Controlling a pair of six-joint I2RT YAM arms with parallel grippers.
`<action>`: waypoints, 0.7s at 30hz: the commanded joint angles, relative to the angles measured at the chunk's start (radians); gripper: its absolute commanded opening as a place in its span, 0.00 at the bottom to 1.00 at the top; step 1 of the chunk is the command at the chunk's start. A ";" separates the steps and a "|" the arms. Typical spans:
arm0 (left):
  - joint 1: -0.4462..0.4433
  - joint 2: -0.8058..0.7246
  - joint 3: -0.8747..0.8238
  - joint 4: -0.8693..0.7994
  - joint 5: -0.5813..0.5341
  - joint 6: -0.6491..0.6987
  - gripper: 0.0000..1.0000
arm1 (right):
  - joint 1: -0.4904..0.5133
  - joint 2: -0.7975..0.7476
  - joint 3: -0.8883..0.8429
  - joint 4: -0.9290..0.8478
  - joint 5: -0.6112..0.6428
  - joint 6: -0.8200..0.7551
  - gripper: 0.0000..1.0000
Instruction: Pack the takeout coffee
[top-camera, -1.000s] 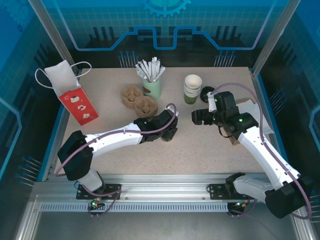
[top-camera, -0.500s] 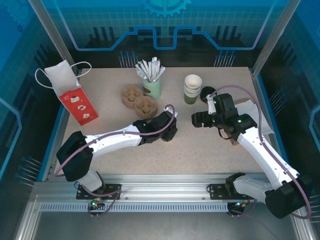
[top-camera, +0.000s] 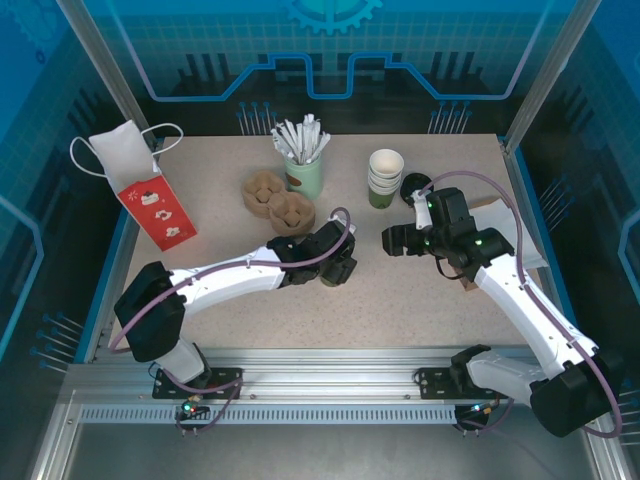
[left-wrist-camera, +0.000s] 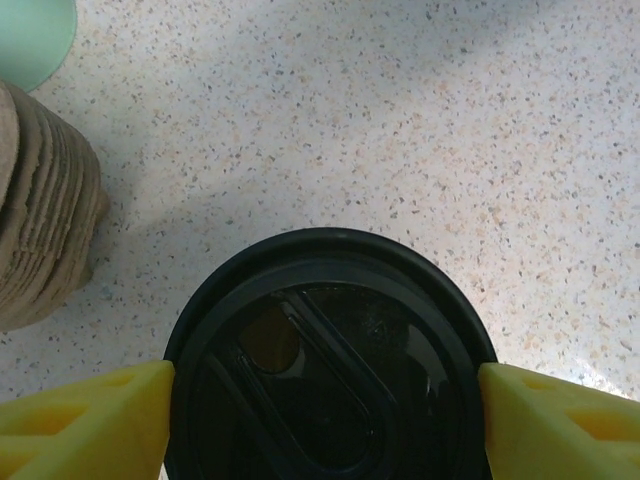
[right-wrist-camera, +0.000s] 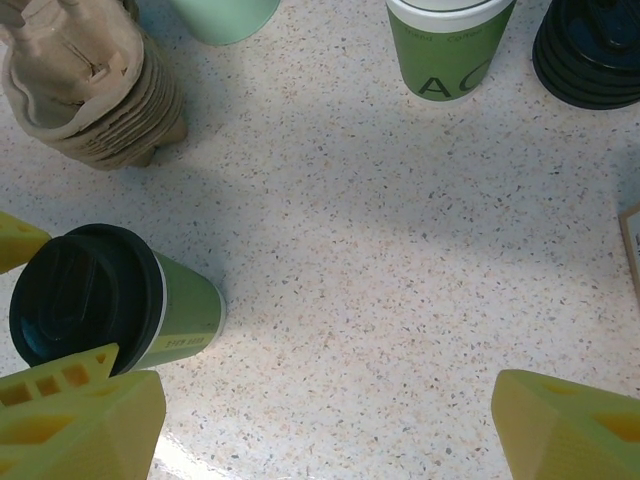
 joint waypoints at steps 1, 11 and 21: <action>0.000 0.013 0.047 -0.063 0.020 -0.011 0.80 | -0.007 0.008 0.021 -0.026 -0.026 0.008 0.86; 0.004 -0.054 0.056 -0.051 -0.001 -0.015 0.88 | 0.010 0.032 0.000 0.002 -0.067 0.026 0.86; 0.256 -0.271 -0.182 0.068 0.447 -0.181 0.85 | 0.078 0.191 -0.067 0.246 -0.361 0.091 0.87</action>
